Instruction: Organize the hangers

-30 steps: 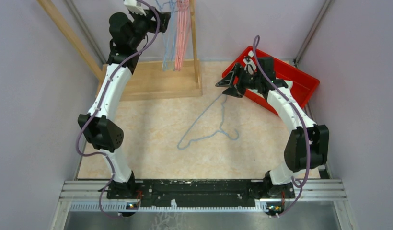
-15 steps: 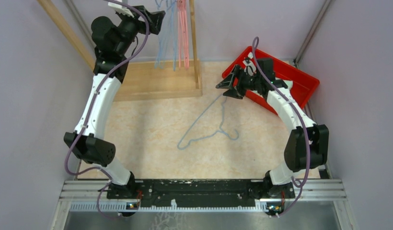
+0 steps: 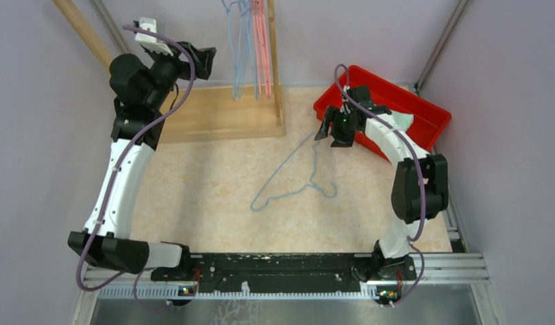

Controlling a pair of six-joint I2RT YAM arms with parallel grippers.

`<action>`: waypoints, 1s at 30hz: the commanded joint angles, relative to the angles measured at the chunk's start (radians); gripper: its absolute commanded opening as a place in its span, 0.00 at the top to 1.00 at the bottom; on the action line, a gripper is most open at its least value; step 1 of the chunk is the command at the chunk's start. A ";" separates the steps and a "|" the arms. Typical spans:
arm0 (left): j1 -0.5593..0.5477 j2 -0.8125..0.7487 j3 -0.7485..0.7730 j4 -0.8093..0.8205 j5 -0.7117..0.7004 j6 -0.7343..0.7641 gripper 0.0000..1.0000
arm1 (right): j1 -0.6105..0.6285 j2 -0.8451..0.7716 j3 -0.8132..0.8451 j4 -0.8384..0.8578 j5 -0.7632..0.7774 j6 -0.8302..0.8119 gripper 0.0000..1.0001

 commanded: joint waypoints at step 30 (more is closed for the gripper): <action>-0.210 -0.341 -0.788 -0.259 -0.129 -0.036 0.00 | 0.200 0.337 0.038 0.040 0.459 -0.164 0.56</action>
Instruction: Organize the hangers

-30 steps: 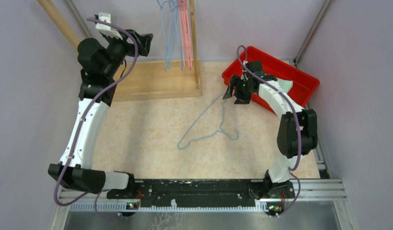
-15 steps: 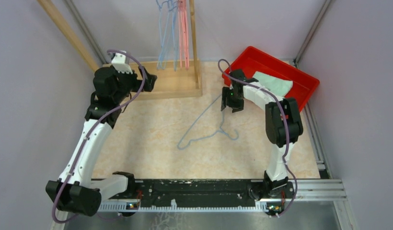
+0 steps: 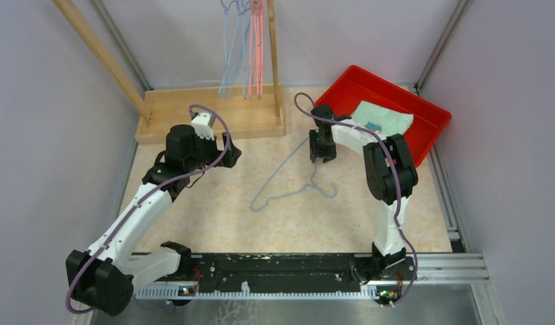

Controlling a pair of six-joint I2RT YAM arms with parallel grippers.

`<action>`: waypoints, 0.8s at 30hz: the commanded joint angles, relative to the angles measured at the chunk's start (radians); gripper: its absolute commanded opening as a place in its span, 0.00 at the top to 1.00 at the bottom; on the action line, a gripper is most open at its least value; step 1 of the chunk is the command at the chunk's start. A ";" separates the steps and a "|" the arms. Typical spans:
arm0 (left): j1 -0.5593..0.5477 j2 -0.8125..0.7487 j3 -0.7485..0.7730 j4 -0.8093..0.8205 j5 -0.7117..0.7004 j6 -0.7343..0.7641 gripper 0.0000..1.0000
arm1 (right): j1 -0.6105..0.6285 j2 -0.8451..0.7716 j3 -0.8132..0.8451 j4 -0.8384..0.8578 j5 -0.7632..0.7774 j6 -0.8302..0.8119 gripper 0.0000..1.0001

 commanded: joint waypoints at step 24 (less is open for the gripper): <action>-0.527 0.314 0.020 0.190 -0.165 0.136 0.00 | 0.011 -0.070 0.079 -0.034 -0.109 0.003 1.00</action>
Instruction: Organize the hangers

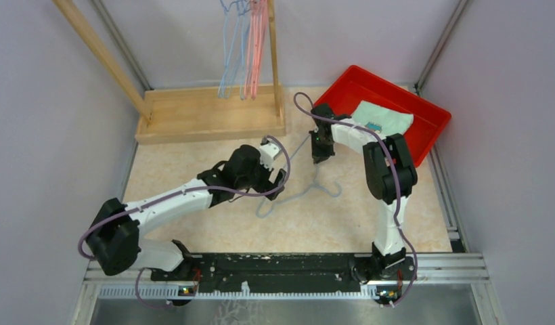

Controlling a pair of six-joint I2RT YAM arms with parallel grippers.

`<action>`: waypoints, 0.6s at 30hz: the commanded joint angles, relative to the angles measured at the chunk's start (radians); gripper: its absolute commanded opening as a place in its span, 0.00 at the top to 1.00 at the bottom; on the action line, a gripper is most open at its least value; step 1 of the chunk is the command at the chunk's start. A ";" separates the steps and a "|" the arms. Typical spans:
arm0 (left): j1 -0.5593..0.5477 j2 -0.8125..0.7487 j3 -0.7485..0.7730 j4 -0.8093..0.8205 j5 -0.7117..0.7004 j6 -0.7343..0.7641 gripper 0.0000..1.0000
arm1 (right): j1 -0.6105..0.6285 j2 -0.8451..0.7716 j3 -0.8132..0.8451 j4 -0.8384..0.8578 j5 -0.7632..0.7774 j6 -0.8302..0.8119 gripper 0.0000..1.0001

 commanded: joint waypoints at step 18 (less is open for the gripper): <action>-0.120 0.146 -0.028 0.160 -0.126 0.057 0.00 | -0.005 -0.120 0.277 -0.171 -0.193 0.016 1.00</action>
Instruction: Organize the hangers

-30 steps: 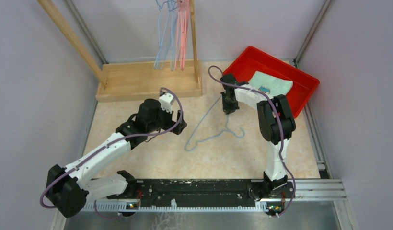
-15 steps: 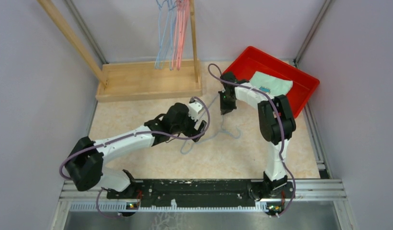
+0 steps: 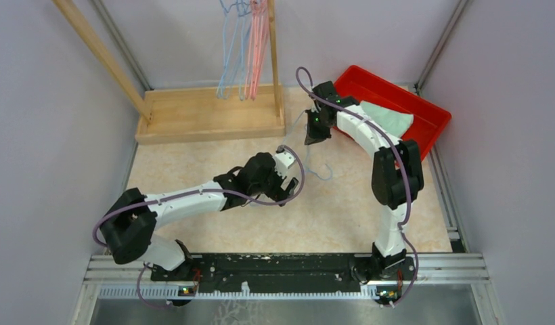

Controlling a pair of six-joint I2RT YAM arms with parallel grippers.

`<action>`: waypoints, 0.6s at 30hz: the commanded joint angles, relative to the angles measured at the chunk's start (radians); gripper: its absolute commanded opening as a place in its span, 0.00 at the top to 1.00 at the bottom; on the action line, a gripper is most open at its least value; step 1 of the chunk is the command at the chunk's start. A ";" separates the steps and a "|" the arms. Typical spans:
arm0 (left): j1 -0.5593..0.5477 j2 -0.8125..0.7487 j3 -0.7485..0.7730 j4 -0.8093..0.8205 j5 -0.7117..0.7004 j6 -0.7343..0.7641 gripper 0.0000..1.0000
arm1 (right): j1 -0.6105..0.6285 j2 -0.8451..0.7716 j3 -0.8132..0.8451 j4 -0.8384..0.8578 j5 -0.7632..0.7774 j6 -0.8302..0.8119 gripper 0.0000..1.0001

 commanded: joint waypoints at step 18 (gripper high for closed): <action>-0.021 0.172 -0.081 0.175 -0.326 -0.043 0.03 | -0.006 -0.124 0.185 -0.221 -0.149 -0.004 1.00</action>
